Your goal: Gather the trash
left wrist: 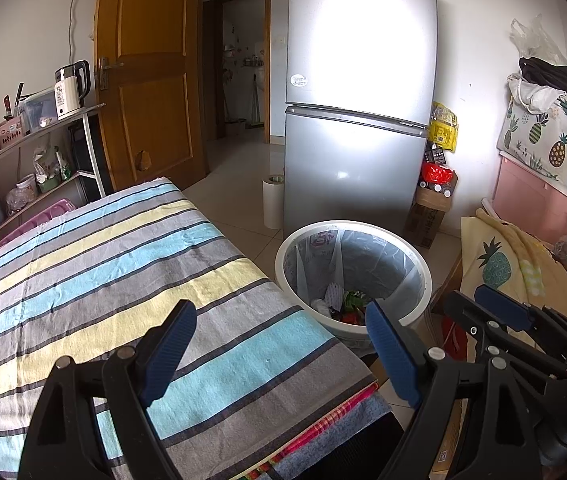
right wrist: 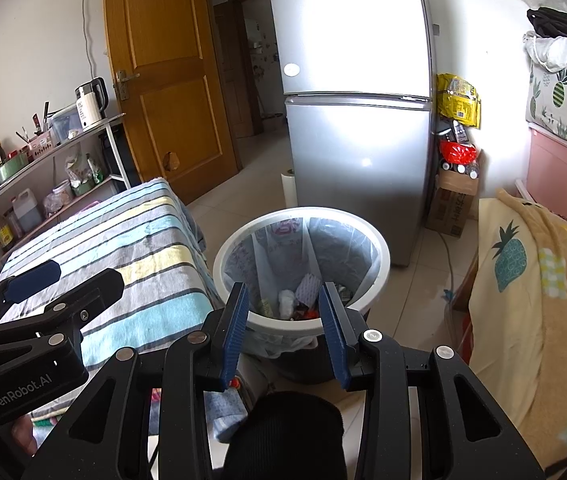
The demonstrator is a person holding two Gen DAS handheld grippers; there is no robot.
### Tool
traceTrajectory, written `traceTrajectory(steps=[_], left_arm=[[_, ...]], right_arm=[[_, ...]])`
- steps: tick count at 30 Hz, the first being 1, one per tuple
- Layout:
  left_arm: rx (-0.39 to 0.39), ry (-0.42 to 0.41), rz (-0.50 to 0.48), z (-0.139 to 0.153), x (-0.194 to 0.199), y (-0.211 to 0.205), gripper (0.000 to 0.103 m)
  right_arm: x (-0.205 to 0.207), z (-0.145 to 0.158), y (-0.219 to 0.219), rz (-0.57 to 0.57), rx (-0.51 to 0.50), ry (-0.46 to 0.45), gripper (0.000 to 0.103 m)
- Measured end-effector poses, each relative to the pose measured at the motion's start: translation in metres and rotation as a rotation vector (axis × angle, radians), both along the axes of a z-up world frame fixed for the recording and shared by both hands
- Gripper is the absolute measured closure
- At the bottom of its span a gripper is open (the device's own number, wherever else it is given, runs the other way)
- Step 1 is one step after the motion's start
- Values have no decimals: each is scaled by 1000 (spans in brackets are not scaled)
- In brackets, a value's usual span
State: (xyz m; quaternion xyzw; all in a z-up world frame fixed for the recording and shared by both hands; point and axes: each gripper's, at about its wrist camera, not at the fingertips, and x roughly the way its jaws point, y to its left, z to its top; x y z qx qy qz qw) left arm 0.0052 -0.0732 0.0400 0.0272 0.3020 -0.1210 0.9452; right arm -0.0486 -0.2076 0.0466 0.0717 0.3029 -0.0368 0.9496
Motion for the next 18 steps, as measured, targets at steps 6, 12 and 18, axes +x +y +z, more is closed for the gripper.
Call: traceTrajectory(steps=[6, 12, 18], left_arm=[[-2, 4, 2, 0, -1, 1, 15], [-3, 4, 0, 1, -3, 1, 15], [-4, 8, -3, 1, -2, 0, 15]], right_arm=[[0, 0, 0, 0, 1, 2, 65], [1, 0, 0, 1, 2, 2, 65], [2, 0, -1, 1, 2, 3, 65]])
